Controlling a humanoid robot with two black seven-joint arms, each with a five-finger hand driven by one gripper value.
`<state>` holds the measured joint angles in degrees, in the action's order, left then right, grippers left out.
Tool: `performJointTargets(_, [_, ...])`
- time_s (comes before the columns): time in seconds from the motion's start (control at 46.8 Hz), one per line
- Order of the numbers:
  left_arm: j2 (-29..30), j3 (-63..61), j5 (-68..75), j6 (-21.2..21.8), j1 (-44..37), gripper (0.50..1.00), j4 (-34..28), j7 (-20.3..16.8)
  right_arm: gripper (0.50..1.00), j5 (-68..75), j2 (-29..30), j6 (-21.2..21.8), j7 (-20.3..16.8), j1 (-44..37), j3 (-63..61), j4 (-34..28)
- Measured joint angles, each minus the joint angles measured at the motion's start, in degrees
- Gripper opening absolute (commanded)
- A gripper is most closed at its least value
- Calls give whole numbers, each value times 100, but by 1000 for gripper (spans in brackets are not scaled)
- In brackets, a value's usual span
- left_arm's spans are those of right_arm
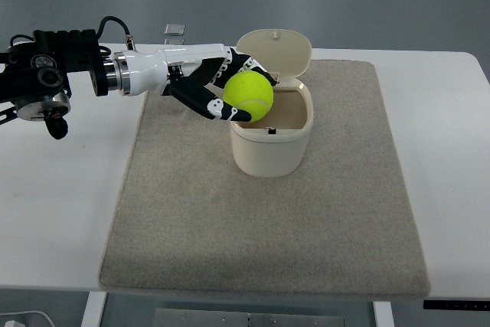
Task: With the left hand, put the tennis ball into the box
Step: 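Lower the ball into the open bin and release the left hand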
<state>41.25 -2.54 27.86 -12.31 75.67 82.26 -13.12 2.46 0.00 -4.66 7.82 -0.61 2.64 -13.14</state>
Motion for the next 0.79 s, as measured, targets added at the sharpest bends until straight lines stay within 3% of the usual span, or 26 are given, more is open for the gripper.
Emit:
performJointTargets(0.085, [-3,11,0,169,0,580,-1,1,938,0,0,0,0,-1,0,-3])
performJointTargets(0.171, [3,15,-1,227,-8,589,2,2,938,0,0,0,0,-1,0,-2])
performJointTargets(0.235, [5,16,-5,239,-8,636,15,2,938,0,0,0,0,-1,0,-4])
performJointTargets(0.406, [5,25,-9,271,3,668,51,2,938,0,0,0,0,-1,0,-1])
performJointTargets(0.491, [6,32,-9,281,14,728,54,3,938,0,0,0,0,-1,0,-2])
performJointTargets(0.79, [17,42,-9,310,17,754,54,3,938,0,0,0,0,-1,0,-1])
